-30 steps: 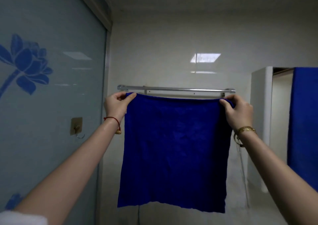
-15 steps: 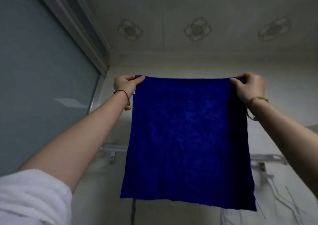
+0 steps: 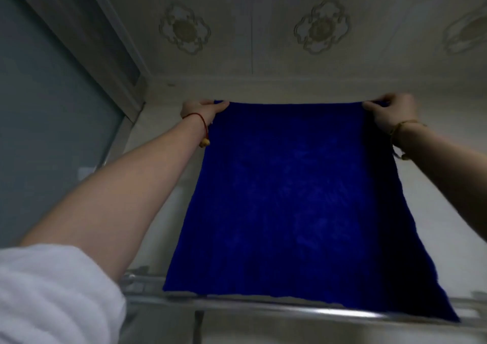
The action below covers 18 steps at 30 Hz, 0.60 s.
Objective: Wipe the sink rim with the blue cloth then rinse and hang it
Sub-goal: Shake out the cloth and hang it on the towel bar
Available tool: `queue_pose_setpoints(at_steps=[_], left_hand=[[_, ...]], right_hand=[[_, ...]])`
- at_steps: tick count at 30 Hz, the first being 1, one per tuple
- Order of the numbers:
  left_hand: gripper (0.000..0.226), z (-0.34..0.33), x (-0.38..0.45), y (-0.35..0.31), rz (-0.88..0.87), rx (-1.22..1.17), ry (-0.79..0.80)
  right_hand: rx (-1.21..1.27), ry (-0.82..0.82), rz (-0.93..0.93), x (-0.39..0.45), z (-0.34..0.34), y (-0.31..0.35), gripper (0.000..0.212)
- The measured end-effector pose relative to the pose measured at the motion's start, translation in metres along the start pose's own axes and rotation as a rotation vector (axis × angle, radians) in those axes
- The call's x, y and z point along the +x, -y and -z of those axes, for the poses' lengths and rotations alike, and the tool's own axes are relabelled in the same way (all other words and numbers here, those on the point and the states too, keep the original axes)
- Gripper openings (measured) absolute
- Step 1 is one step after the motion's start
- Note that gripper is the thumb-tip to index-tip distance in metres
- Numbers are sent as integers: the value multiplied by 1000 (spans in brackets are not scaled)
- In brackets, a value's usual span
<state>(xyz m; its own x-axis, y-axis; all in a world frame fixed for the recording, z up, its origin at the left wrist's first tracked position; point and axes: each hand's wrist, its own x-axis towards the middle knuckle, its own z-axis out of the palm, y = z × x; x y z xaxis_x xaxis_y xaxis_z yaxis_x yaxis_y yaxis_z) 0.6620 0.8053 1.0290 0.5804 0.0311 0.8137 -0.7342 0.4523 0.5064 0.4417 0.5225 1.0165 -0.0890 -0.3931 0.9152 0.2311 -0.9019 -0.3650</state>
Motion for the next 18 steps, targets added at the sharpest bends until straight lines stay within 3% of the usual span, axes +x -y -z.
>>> queue_pose_setpoints(at_steps=[7, 12, 18], left_hand=[[56, 5, 4, 7, -12, -2, -29], [60, 17, -5, 7, 18, 16, 83], [57, 26, -35, -20, -95, -37, 40]], right_hand=[[-33, -24, 0, -3, -9, 12, 34], [-50, -35, -17, -17, -3, 16, 37], [-7, -100, -2, -33, 20, 28, 39]])
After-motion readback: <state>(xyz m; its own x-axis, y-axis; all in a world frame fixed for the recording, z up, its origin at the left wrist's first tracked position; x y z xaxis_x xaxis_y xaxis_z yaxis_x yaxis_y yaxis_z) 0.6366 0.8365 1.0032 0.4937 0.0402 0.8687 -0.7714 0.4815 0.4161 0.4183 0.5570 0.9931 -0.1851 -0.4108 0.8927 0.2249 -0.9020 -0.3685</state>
